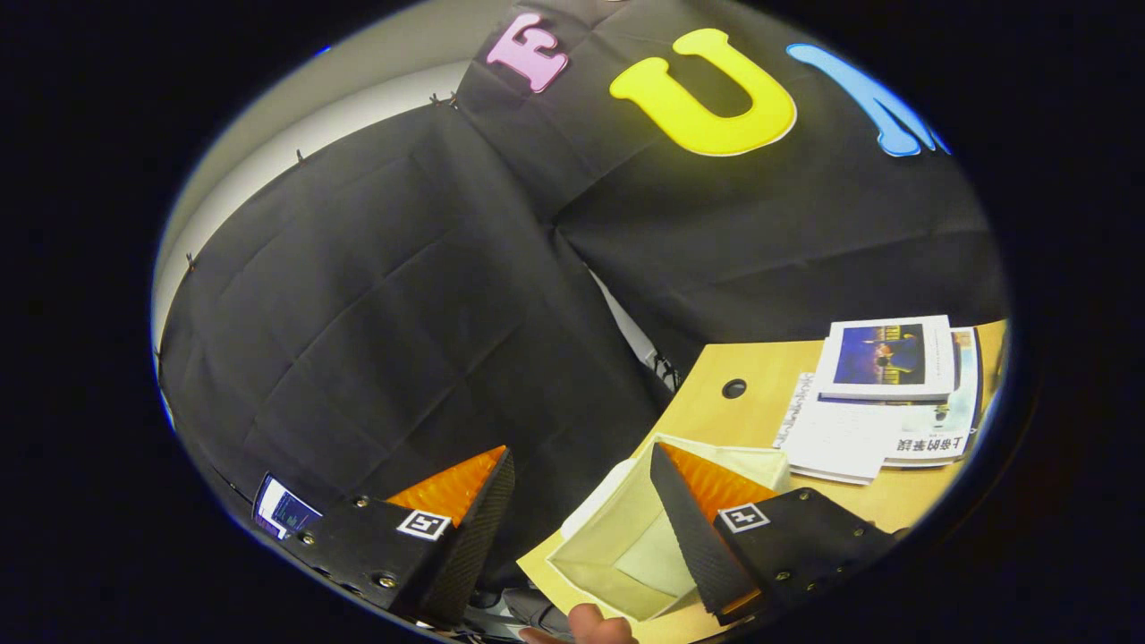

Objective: Open the storage box then place both shoes into the box .Put the left shoe in first, then the right shoe, with the right side of both shoes facing outward in a uniform manner.

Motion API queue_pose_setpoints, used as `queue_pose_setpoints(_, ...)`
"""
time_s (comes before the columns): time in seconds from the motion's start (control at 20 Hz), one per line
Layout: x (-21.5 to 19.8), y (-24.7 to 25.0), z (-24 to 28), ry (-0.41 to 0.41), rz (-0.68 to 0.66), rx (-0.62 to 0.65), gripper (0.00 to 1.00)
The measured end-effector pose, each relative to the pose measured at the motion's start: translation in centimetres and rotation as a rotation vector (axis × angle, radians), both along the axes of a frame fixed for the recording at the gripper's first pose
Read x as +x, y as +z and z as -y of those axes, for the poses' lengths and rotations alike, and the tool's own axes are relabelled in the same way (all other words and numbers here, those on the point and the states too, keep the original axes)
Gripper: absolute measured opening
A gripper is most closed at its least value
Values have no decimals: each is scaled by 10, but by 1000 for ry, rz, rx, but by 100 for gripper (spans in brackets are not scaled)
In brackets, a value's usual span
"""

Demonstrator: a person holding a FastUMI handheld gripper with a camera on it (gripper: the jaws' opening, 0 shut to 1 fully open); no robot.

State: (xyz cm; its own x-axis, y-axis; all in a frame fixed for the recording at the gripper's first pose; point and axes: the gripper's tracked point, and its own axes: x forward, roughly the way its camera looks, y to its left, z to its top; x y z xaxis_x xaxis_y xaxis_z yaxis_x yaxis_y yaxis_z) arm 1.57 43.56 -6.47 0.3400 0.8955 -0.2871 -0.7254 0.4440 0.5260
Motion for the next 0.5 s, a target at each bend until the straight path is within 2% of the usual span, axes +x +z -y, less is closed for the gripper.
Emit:
queue_pose_setpoints(0.25, 11, -1, 57, -90, 28, -21, 93)
queue_pose_setpoints(0.5, 11, -24, 108, -158, 46, -76, 93)
